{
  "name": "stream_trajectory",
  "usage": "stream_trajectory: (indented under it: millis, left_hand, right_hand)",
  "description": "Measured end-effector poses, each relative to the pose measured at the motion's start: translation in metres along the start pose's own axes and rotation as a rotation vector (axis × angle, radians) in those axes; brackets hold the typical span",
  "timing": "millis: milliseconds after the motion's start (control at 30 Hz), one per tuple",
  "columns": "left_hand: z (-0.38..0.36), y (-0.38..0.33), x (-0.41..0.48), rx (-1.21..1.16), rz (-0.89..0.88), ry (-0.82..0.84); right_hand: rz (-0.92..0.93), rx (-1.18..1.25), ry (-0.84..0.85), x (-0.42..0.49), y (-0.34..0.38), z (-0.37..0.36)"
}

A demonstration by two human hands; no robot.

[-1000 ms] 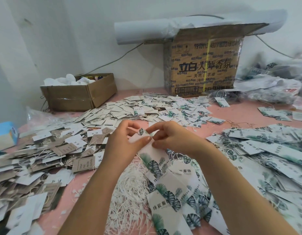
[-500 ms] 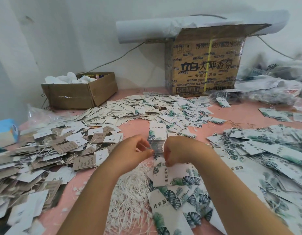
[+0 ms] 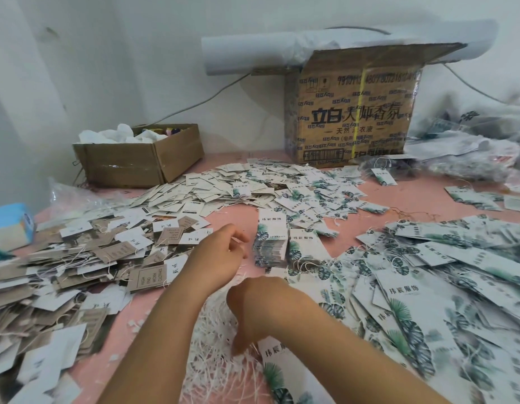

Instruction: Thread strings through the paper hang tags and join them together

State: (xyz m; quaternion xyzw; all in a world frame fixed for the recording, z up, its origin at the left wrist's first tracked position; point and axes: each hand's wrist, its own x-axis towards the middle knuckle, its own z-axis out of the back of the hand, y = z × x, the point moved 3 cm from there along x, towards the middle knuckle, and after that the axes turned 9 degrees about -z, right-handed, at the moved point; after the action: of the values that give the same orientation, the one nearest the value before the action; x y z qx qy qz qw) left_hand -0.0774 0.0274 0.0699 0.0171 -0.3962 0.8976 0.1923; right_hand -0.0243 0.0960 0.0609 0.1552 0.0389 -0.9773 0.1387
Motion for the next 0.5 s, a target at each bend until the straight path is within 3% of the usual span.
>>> stream_trajectory:
  millis: [300,500]
  left_hand:
    - [0.003,-0.006,-0.002,-0.045,-0.031,-0.028]
    - [0.004,-0.013,-0.005,-0.124,-0.063,-0.038]
  right_hand:
    - [0.036,0.095,-0.093,0.004,-0.015,0.008]
    - [-0.007,0.319,-0.164,0.003,-0.042,0.023]
